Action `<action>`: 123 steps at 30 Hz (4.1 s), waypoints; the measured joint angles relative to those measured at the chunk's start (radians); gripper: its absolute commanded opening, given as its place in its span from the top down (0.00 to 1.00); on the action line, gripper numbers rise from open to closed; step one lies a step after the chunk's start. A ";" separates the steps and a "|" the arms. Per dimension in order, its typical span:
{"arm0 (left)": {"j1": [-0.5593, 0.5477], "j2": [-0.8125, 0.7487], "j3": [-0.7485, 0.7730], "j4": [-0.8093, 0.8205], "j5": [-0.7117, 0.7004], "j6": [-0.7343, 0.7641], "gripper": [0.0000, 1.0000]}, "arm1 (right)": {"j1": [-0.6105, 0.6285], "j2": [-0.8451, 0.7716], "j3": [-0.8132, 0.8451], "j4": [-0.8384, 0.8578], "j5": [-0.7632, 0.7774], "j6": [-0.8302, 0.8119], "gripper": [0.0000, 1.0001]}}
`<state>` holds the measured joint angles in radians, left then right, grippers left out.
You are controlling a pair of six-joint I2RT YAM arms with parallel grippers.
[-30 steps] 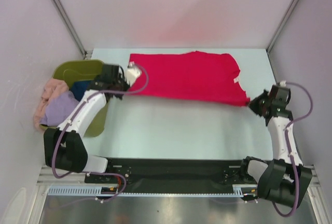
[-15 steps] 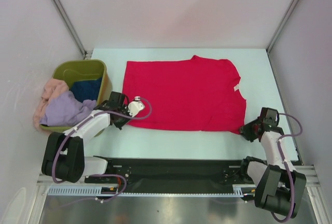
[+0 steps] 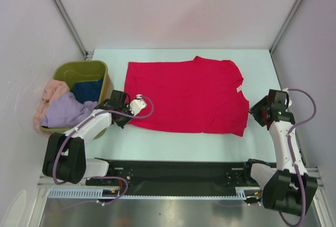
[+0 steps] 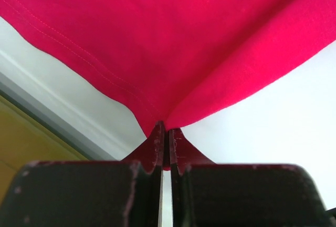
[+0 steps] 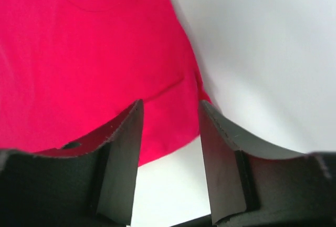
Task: Fold and stack the t-shirts
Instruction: Fold the tshirt
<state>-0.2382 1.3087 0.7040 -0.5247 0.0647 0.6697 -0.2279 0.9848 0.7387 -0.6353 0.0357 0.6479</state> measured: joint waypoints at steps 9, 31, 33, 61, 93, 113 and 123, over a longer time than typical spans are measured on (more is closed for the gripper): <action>0.000 0.000 0.001 0.000 0.015 -0.024 0.95 | 0.115 0.480 0.149 -0.004 -0.022 -0.190 0.52; 0.000 0.000 0.066 -0.017 0.018 -0.041 0.97 | 0.192 0.552 0.158 -0.082 0.037 -0.251 1.00; 0.000 0.000 0.068 -0.020 0.018 -0.041 0.97 | 0.192 0.544 0.161 -0.090 0.048 -0.252 1.00; 0.032 0.285 0.312 0.013 -0.032 -0.072 1.00 | 0.293 0.764 0.679 0.199 -0.188 -0.664 1.00; 0.029 0.112 0.284 0.160 -0.127 -0.182 0.49 | 0.031 0.624 0.470 0.010 0.124 -0.296 0.52; -0.045 0.234 0.064 0.266 -0.112 0.026 0.76 | 0.055 0.676 0.229 0.219 -0.017 -0.135 0.85; -0.049 0.220 0.060 0.232 -0.072 0.021 1.00 | -0.104 0.572 0.114 0.171 -0.061 -0.054 1.00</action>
<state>-0.2871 1.5291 0.7639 -0.2928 -0.0078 0.6910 -0.3317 1.5570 0.8528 -0.4641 -0.0250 0.5941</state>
